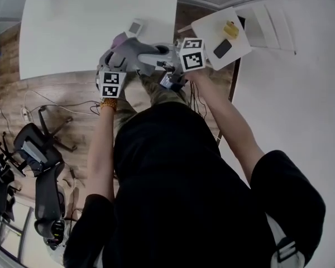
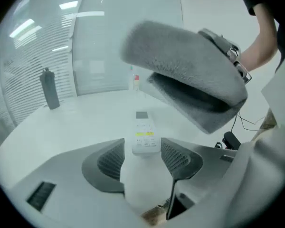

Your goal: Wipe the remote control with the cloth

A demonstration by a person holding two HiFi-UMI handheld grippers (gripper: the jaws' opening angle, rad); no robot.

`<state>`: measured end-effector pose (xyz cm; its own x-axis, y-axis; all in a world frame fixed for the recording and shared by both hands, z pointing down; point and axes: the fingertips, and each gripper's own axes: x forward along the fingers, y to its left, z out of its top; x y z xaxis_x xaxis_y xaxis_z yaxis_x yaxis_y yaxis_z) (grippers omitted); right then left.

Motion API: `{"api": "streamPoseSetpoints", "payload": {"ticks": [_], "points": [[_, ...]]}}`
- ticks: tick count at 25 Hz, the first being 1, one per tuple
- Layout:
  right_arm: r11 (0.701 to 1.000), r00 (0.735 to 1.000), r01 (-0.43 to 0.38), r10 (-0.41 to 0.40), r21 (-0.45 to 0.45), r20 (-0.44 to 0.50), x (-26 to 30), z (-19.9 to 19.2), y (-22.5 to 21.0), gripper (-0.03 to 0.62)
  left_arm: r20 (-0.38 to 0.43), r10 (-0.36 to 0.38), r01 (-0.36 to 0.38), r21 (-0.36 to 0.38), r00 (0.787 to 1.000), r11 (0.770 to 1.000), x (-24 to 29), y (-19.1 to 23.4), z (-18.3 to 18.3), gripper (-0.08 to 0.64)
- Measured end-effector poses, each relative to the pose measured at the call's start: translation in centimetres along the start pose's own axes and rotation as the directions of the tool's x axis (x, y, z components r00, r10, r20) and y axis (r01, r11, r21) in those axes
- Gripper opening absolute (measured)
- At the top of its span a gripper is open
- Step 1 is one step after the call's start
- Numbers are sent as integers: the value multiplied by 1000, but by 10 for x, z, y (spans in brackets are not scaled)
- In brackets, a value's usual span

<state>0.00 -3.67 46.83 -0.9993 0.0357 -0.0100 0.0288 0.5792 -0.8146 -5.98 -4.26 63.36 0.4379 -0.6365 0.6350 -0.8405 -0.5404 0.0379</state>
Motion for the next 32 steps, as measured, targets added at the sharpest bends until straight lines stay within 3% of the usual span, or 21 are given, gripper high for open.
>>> {"api": "streamPoseSetpoints", "payload": {"ticks": [3,5,7,10,13,17,21,25,28,32], "points": [[985,981,154,-143,-77,135,-39,19,4,69,89,31,-32,15,996,999,-28,2,26,241],[955,953,261,-231,-144,194,-56,27,10,69,158,28,-37,55,987,998,-50,-3,46,241],[910,925,349,-295,-224,242,-64,33,24,69,222,18,-38,89,975,995,-72,-9,65,241],[819,880,455,-353,-350,319,-63,41,60,71,317,7,-42,104,948,994,-109,-20,91,241],[714,837,535,-375,-451,399,-43,45,106,71,416,17,-64,100,909,993,-162,-27,113,239],[571,767,635,-390,-520,509,-24,42,160,71,502,55,-82,33,863,996,-235,-41,140,206],[422,706,708,-411,-566,577,-10,33,200,71,594,71,-125,51,801,991,-292,-50,166,106],[287,666,743,-406,-604,626,6,14,245,71,658,68,-161,82,750,983,-340,-62,180,19],[226,642,761,-396,-607,657,10,2,274,71,692,67,-171,83,719,982,-366,-74,183,2],[194,624,776,-381,-601,682,8,-17,296,69,704,61,-162,77,708,984,-380,-93,168,2]]}}
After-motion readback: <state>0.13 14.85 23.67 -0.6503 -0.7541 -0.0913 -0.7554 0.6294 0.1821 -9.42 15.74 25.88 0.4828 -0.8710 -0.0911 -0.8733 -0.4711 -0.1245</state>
